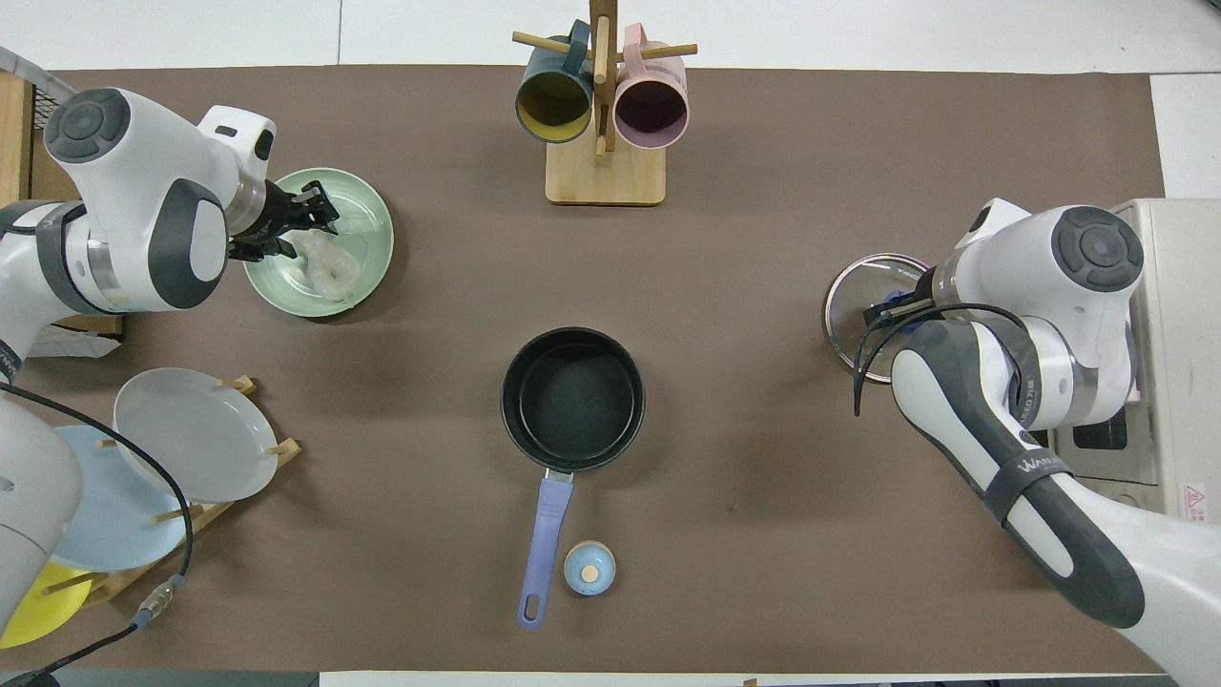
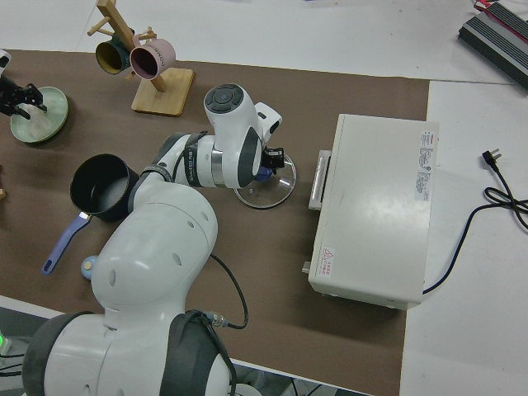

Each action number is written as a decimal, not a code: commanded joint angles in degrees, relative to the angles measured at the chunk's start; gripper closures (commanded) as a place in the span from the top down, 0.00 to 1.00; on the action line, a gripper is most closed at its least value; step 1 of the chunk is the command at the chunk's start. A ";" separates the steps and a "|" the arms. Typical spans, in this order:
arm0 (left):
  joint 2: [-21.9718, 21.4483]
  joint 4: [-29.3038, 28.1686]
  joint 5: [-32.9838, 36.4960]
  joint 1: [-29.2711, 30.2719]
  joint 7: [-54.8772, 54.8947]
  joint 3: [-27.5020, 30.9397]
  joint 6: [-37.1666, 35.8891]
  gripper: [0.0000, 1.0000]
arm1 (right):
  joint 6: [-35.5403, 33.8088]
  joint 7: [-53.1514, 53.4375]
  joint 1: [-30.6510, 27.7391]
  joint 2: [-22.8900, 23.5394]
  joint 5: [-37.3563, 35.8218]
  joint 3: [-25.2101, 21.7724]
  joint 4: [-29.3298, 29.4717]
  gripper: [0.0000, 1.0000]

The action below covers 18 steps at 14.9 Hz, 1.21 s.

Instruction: Transfer vermicelli from plate to pot

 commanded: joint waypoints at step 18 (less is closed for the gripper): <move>-19.25 10.27 -9.16 -11.28 -14.47 -3.41 -30.69 0.00 | -25.91 1.39 -1.02 0.75 1.01 7.06 20.71 0.28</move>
